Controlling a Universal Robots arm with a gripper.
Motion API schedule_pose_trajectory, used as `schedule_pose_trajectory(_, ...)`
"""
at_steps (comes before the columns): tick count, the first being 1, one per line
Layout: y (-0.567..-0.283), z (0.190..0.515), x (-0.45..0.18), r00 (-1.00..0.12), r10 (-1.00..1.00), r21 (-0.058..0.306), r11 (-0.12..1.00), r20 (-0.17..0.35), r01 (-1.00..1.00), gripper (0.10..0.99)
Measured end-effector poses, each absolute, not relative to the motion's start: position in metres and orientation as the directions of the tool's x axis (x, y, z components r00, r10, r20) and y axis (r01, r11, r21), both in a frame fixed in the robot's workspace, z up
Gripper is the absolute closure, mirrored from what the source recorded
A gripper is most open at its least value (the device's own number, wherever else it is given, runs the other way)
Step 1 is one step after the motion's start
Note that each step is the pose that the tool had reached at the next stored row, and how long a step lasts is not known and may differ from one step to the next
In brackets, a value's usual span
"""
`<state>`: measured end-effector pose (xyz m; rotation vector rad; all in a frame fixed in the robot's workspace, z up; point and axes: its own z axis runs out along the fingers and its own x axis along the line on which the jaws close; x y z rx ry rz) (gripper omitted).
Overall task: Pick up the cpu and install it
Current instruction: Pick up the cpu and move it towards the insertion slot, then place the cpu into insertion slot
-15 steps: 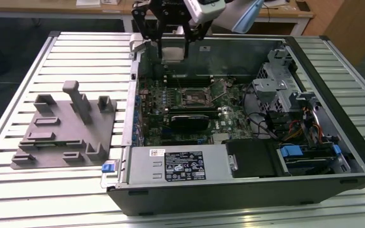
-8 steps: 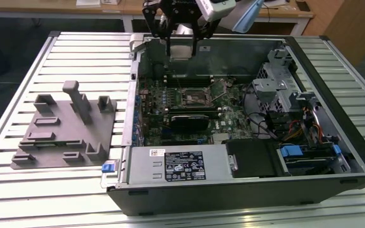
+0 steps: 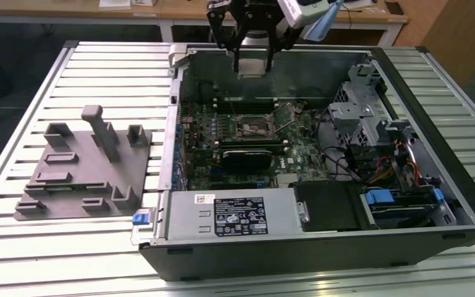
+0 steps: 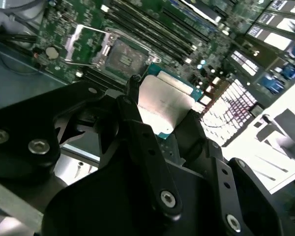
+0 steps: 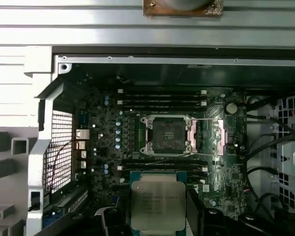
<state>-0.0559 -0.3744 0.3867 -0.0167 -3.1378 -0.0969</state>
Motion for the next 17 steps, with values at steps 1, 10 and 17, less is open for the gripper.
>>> schedule_pose_trajectory(1, -0.374, 0.386, -0.052, -1.000, 0.010, 0.062, 0.998, 0.003, 0.011, 0.545)
schedule_pose_trajectory(10, -0.369, 0.384, -0.019, -1.000, 0.011, 0.062, 0.998, 0.003, 0.011, 0.545)
schedule_pose_trajectory(17, -0.368, 0.383, -0.012, -1.000, 0.011, 0.062, 0.998, 0.002, 0.011, 0.545)
